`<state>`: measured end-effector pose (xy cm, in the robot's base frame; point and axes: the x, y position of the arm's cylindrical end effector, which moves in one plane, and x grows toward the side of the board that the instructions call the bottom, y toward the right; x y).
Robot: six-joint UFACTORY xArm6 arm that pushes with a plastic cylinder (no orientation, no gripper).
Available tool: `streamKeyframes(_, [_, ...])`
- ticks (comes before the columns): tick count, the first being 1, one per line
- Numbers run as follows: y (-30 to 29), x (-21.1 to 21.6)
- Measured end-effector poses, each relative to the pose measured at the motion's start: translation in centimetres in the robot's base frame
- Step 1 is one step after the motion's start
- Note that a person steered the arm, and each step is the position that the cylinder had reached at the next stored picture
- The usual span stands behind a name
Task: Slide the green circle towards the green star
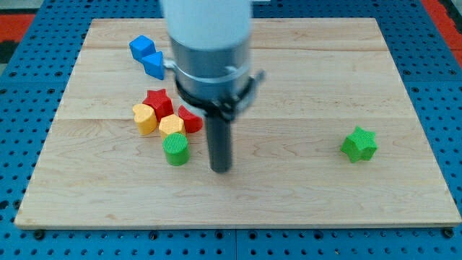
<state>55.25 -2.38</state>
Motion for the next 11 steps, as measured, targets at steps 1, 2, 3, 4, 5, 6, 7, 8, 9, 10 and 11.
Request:
streamKeyframes(1, [-11.6,0.3])
streamKeyframes(2, [-5.8,-0.6])
streamKeyframes(3, [-0.9,-0.2])
streamKeyframes(4, [-9.7,-0.1])
streamKeyframes(5, [-13.7,-5.0])
streamKeyframes(6, [-6.0,-2.4])
streamKeyframes(7, [-3.1,-0.6])
streamKeyframes(8, [-9.9,-0.5])
streamKeyframes(9, [-6.8,-0.8])
streamKeyframes(10, [-2.9,-2.0])
streamKeyframes(11, [-7.9,-2.2])
